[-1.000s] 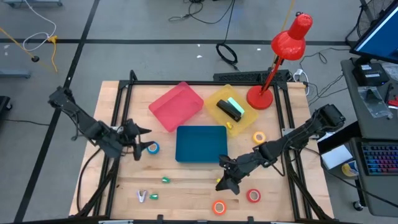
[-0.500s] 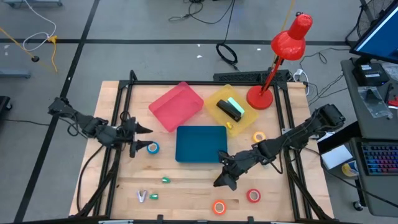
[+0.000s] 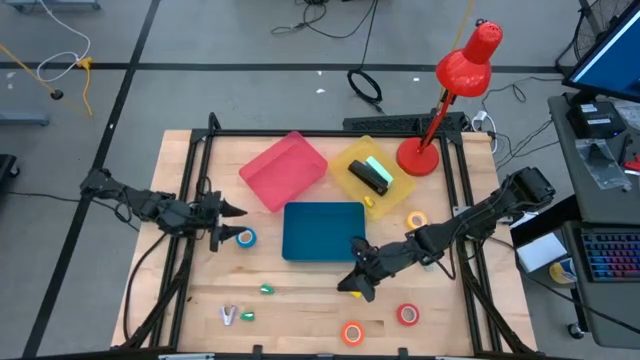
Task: Pick and place Stapler, Stapler remover, tape
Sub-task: Put the yellow stapler into the yellow bin
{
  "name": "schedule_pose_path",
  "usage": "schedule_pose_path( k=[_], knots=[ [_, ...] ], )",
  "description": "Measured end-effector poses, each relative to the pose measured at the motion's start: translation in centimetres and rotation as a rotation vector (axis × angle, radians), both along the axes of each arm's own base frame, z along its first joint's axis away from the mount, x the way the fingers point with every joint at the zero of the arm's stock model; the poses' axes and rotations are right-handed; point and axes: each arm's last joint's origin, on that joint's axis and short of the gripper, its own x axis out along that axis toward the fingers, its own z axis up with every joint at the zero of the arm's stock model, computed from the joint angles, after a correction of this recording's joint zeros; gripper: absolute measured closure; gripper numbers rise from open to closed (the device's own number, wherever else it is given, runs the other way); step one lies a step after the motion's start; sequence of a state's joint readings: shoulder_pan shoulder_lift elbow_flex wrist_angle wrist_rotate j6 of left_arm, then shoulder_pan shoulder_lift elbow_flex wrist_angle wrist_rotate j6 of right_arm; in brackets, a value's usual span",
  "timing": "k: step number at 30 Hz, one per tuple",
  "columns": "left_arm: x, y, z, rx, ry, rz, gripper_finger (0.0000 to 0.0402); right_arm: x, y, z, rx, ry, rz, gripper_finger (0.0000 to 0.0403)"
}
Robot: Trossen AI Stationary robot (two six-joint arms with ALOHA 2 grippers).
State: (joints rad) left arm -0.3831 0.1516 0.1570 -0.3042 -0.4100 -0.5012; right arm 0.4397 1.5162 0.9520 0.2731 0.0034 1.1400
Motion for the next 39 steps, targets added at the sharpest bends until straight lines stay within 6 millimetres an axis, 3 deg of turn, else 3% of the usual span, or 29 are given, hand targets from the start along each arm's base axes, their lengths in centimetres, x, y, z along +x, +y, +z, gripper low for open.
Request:
schedule_pose_path(
  k=[8,14,26,28,35,39],
  knots=[
    [-0.1,0.1,-0.4,0.040,0.032,-0.001,0.0128,0.2,-0.4,0.2,-0.177,-0.100,0.063,0.0347],
    [-0.1,0.1,-0.4,-0.065,0.027,0.031,0.0128,-0.2,0.0,-0.3,-0.272,-0.070,0.087,0.0351],
    [-0.1,0.1,-0.4,-0.015,0.036,0.018,0.0128,-1.3,3.8,3.6,-0.444,0.290,0.143,0.0353],
    [-0.1,0.1,-0.4,-0.010,0.036,0.017,0.0128,-0.8,4.3,3.1,-0.435,0.327,0.139,0.0353],
    [-0.1,0.1,-0.4,-0.017,0.036,0.019,0.0128,1.3,4.5,-1.6,-0.358,0.551,0.153,0.0353],
    [-0.1,0.1,-0.4,-0.032,0.036,0.024,0.0128,2.0,4.2,-2.6,-0.337,0.580,0.137,0.0353]
  ],
)
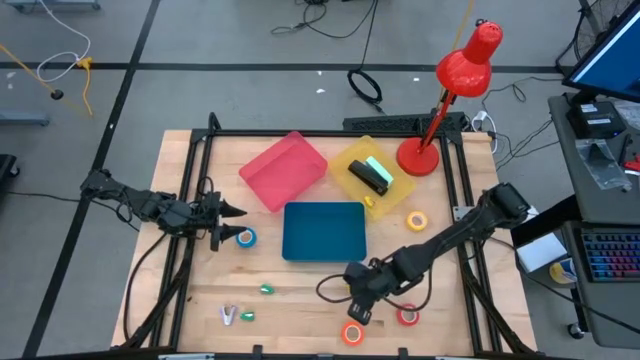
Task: Pick and place Stapler, Stapler remover, tape
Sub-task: Put the yellow stapler into the yellow bin
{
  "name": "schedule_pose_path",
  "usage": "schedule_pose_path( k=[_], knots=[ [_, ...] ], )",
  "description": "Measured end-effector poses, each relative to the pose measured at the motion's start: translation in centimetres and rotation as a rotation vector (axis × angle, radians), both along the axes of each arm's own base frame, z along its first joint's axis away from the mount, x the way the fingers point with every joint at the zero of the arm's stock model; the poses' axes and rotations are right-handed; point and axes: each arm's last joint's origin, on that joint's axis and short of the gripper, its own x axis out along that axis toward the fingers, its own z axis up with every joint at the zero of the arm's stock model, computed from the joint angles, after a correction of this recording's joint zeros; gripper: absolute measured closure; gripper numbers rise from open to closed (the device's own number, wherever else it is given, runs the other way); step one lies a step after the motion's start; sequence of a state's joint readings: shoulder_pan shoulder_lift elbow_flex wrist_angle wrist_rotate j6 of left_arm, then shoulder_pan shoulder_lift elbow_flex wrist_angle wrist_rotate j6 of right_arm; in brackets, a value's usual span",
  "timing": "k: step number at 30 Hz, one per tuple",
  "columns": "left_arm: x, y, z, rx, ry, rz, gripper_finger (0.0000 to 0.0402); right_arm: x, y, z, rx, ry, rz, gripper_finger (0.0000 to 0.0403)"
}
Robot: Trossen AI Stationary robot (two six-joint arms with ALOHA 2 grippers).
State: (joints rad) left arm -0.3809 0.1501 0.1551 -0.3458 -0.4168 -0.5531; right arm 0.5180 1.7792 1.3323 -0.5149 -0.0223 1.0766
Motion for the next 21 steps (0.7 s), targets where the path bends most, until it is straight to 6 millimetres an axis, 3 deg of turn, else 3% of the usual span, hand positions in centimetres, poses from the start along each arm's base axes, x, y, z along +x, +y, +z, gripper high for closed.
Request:
schedule_pose_path(
  k=[21],
  knots=[
    [0.0,0.0,0.0,-0.012,-0.003,0.004,0.0128,1.2,-0.6,-3.4,-0.081,0.083,-0.015,0.0353]
  ],
)
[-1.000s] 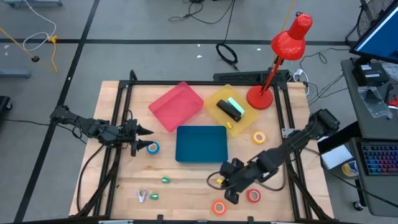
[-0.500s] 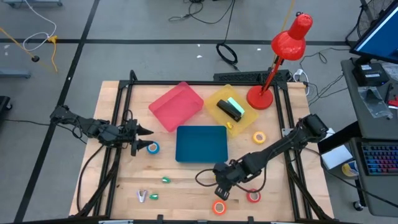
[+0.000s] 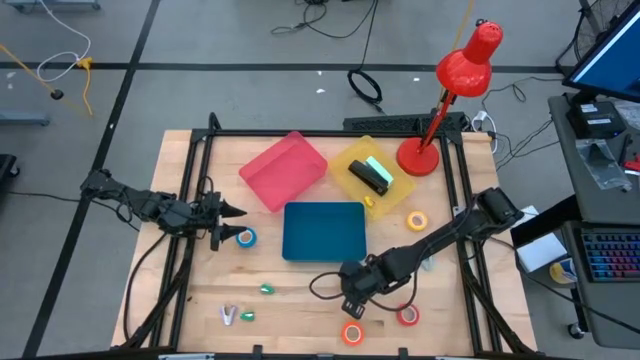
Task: Pick and place Stapler, Stapler remover, tape
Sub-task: Put the yellow stapler into the yellow bin
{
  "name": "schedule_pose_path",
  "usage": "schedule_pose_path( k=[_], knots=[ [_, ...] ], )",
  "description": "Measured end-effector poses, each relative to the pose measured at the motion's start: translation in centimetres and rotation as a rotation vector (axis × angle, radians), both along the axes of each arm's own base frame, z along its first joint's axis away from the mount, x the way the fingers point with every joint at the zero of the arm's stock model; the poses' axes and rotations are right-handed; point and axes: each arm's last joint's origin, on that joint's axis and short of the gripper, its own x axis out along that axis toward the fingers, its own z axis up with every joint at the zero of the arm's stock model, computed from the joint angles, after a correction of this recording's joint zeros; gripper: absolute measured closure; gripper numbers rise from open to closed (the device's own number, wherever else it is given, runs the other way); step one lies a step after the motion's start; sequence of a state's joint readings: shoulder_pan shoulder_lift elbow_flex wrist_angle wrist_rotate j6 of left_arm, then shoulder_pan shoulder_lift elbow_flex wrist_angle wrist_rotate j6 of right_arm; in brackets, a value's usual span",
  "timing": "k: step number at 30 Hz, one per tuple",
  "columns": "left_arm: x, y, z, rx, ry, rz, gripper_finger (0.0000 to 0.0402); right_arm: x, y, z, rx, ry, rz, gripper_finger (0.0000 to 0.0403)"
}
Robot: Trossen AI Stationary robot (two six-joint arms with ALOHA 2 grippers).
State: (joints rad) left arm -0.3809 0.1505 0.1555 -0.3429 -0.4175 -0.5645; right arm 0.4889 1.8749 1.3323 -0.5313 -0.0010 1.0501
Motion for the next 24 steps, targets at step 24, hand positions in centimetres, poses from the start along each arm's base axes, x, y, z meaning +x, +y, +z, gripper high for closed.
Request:
schedule_pose_path(
  k=[24],
  knots=[
    [0.0,0.0,0.0,-0.016,-0.001,0.005,0.0128,1.0,0.2,-3.5,-0.015,0.053,0.038,0.0353]
  ],
)
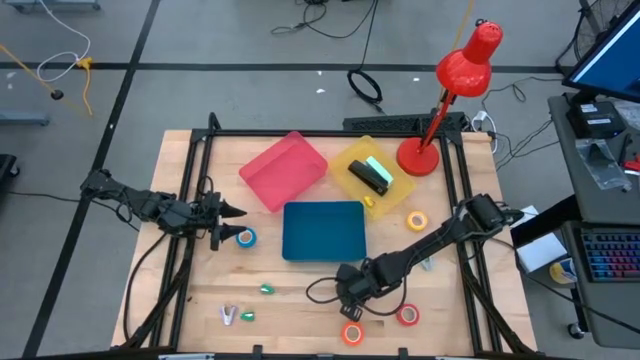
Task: Pick and place Stapler, Stapler remover, tape
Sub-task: Put the yellow stapler into the yellow bin
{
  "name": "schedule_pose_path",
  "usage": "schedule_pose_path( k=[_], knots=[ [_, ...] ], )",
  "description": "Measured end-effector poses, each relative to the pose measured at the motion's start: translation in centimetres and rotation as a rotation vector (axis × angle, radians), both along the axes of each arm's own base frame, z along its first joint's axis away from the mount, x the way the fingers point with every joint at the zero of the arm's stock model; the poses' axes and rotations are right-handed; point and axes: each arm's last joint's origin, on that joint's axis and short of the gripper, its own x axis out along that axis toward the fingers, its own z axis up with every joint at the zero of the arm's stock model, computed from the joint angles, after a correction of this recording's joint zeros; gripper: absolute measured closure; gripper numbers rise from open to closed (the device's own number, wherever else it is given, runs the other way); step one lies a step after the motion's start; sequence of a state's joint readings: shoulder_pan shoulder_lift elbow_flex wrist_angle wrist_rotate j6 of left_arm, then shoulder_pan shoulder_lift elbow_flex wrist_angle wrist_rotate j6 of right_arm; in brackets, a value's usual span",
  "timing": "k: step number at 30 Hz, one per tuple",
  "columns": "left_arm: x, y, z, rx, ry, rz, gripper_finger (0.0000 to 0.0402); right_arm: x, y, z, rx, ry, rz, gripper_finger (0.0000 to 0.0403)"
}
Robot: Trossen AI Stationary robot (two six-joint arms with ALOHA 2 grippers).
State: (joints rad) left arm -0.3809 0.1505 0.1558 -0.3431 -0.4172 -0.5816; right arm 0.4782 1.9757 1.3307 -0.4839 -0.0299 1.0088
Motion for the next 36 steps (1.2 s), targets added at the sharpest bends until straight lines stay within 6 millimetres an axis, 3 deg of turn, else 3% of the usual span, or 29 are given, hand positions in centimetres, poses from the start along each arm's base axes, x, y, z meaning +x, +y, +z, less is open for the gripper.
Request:
schedule_pose_path(
  k=[14,28,36],
  knots=[
    [0.0,0.0,0.0,0.002,0.003,0.000,0.0128,0.0,-0.1,0.1,0.058,0.032,0.000,0.0353],
    [0.0,0.0,0.0,0.005,0.005,-0.002,0.0128,-2.6,-0.2,6.1,0.122,-0.005,-0.025,0.0353],
    [0.0,0.0,0.0,0.009,0.005,-0.003,0.0128,-3.4,0.4,7.1,0.119,-0.031,0.043,0.0353]
  ],
)
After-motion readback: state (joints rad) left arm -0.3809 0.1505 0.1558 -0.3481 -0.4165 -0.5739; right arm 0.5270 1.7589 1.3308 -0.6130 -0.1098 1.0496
